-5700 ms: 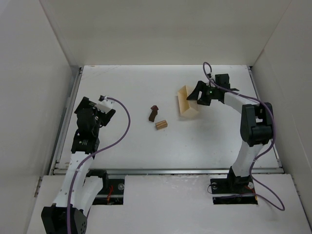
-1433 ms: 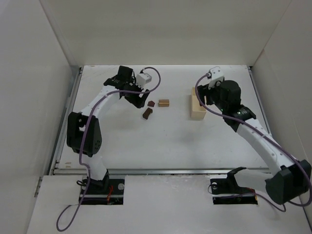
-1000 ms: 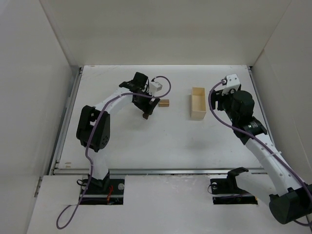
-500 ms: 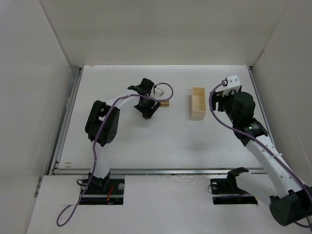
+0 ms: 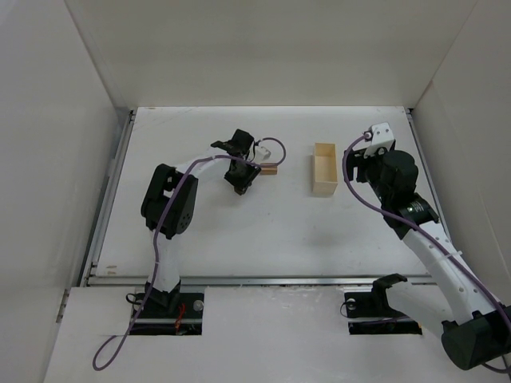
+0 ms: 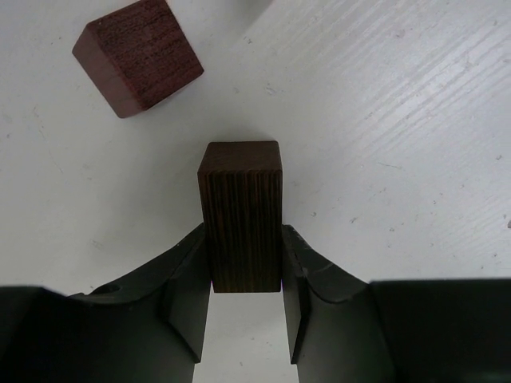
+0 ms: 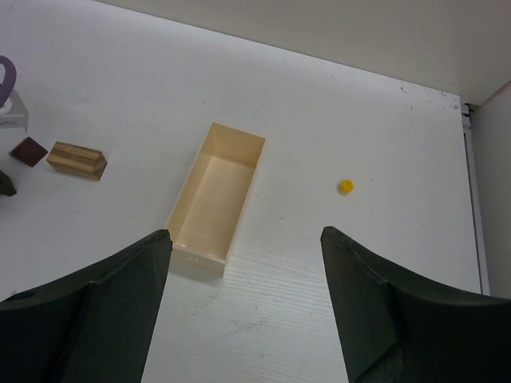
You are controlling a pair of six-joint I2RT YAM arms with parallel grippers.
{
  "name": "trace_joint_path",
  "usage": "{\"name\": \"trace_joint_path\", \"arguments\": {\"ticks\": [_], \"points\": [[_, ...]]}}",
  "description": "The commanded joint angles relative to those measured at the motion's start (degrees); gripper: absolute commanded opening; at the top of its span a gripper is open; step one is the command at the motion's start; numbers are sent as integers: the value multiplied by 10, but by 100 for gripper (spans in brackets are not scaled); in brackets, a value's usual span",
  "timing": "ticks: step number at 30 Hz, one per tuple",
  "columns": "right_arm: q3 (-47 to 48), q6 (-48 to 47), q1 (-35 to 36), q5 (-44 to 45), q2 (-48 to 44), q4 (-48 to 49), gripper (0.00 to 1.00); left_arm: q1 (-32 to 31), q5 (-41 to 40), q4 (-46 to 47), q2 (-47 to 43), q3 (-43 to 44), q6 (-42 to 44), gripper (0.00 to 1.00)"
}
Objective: Build the wood block tower
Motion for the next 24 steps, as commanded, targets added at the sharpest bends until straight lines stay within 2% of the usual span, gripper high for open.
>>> {"name": "trace_joint_path", "arguments": {"ticks": [1,5,7,9,15,24], "points": [[-2,5,-5,-6,-9,26,81,-6,35,-5,-19,13,31,12],[-7,-1,-5,-11,-9,26,81,-43,57,-11,-52,-17,118,10],[-7,-1,-5,-11,-9,26,81,-85,57,-5,-79,-43,195,10],[-7,-1,-5,-16,-9,26,81,-110,62,-10,-86,-57,234,10],[-7,-1,-5,-30,-9,26,81,-160,67,-5,-73,-40,277,10],[-18,-11,-5,-36,-25,32,81,-160,48,7,-57,-41,308,10]]}}
